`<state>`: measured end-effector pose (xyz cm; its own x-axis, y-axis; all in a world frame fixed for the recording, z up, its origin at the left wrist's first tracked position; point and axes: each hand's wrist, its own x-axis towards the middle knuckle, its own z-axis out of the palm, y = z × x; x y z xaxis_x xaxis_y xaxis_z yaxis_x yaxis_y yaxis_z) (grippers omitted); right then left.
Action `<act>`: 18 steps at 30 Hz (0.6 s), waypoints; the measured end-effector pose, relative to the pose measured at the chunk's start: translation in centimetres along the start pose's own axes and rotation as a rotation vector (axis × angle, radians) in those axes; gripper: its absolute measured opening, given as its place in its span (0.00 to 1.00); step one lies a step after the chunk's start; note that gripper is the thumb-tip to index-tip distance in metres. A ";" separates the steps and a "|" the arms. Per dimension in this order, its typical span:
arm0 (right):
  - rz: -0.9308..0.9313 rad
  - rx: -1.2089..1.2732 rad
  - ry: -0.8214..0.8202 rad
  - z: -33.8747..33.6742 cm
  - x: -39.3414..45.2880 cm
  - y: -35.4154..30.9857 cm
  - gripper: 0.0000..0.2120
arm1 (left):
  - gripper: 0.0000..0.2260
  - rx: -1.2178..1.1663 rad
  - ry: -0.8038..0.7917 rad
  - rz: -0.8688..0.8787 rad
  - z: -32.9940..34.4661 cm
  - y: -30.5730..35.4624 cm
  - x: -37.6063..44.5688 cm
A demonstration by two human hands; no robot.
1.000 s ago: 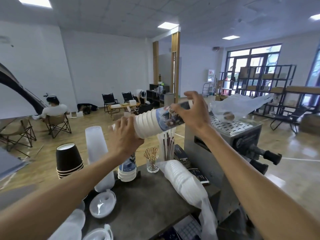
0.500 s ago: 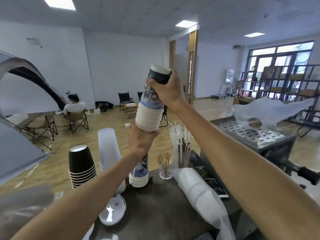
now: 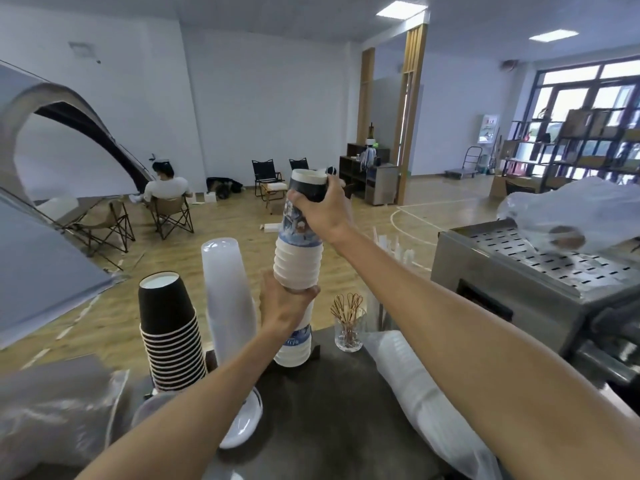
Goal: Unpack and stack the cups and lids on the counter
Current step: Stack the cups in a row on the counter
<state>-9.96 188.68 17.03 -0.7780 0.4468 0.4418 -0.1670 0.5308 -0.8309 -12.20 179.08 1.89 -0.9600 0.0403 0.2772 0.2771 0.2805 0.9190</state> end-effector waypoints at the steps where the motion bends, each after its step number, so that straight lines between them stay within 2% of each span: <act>1: 0.010 0.004 -0.006 0.5 -0.1 0.8 0.30 | 0.27 0.008 -0.002 -0.016 0.2 -0.7 -0.2; 4: 0.030 -0.021 -0.025 1.9 -0.5 2.4 0.31 | 0.34 0.020 -0.014 -0.080 0.8 -2.6 -0.9; 14: 0.052 -0.016 -0.067 2.8 -1.6 3.1 0.34 | 0.37 0.019 -0.076 -0.168 0.7 -3.6 -1.4; 18: 0.146 0.026 -0.141 2.1 -2.7 3.5 0.33 | 0.41 0.122 -0.134 -0.195 0.1 -3.4 -2.5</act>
<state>-9.70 187.81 12.25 -0.8719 0.4113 0.2656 -0.0603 0.4482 -0.8919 -10.75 178.13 -1.96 -0.9938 0.0985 0.0513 0.0874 0.4091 0.9083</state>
